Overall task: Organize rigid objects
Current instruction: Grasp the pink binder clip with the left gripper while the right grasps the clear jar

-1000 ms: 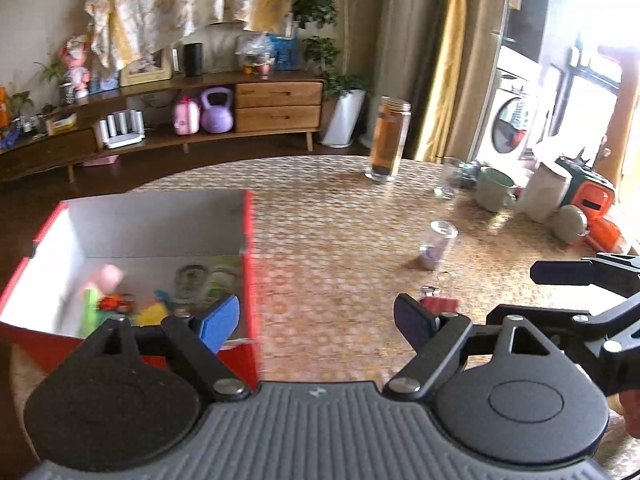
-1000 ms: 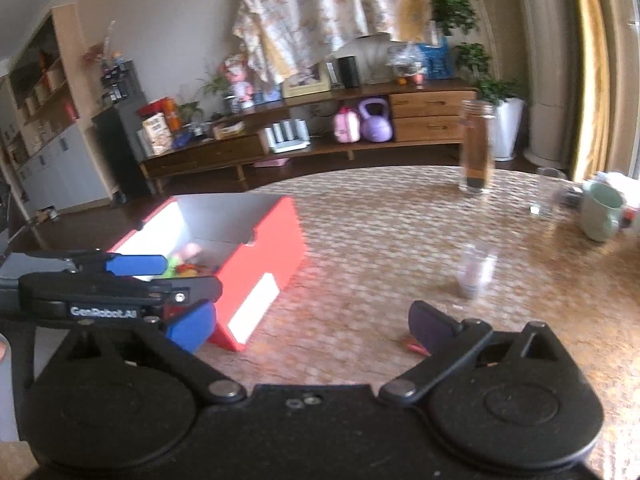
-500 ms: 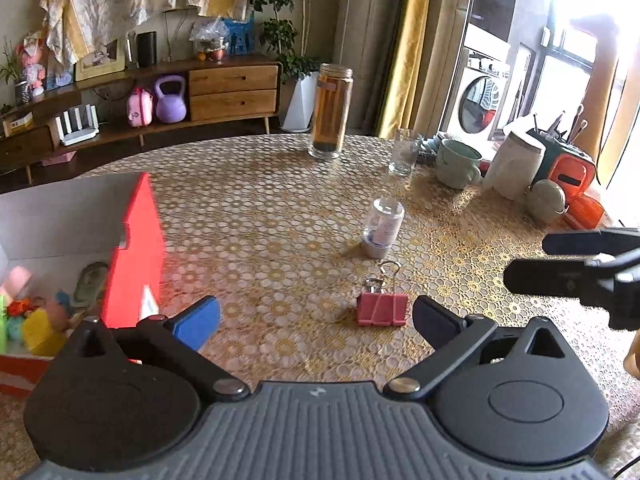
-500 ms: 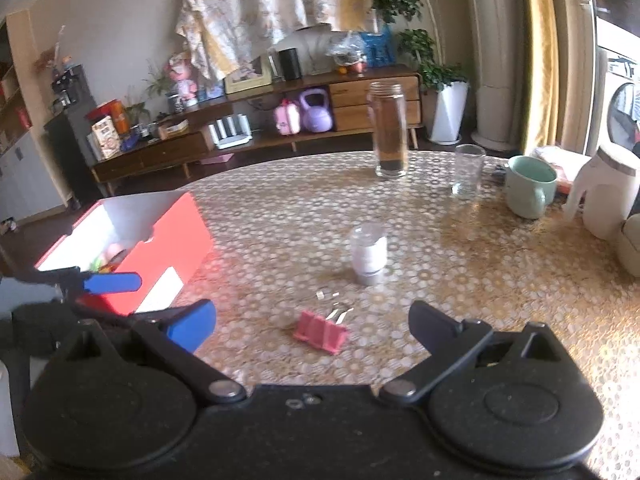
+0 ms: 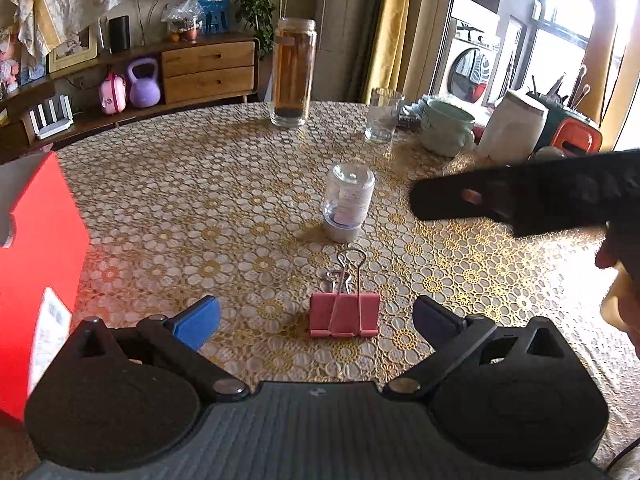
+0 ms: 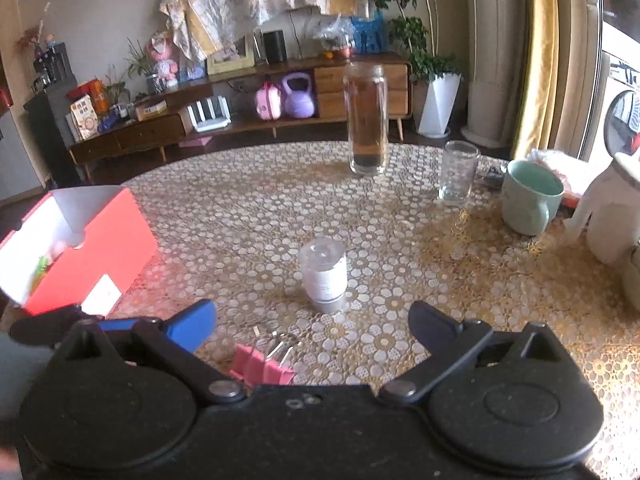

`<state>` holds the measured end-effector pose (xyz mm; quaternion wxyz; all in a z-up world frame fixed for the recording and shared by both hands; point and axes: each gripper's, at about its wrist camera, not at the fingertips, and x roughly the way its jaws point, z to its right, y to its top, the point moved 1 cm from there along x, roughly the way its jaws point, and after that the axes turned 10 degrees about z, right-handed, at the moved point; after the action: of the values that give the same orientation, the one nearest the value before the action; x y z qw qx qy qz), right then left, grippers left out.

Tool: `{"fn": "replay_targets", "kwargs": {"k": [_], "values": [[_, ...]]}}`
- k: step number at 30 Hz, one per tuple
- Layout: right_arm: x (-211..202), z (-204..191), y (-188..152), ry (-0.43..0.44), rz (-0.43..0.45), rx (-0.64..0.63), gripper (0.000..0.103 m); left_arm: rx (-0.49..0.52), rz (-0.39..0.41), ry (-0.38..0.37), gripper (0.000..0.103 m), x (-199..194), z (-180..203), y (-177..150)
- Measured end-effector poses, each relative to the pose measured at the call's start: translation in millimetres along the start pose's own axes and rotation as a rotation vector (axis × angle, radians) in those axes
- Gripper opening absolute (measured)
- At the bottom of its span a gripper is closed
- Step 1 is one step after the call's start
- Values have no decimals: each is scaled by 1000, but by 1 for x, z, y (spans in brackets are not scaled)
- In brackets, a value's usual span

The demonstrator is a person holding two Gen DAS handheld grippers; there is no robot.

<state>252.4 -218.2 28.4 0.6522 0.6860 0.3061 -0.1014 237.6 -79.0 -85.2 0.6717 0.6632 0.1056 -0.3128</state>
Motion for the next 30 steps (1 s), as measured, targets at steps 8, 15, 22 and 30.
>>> {"fn": "replay_targets", "kwargs": {"k": [8,15,22,30], "values": [[53,-1,-1,3,-54,-70,101,-5,-4,12,103,32,8,-8],[89,0,-3,-3,-104,-65,93,-4,-21,46,103,53,9,-16],[110,3,-8,-17,-136,-61,78,27,-9,56,102,62,12,-22],[119,1,-11,-44,-147,-78,54,62,-17,63,79,63,20,-24]]}}
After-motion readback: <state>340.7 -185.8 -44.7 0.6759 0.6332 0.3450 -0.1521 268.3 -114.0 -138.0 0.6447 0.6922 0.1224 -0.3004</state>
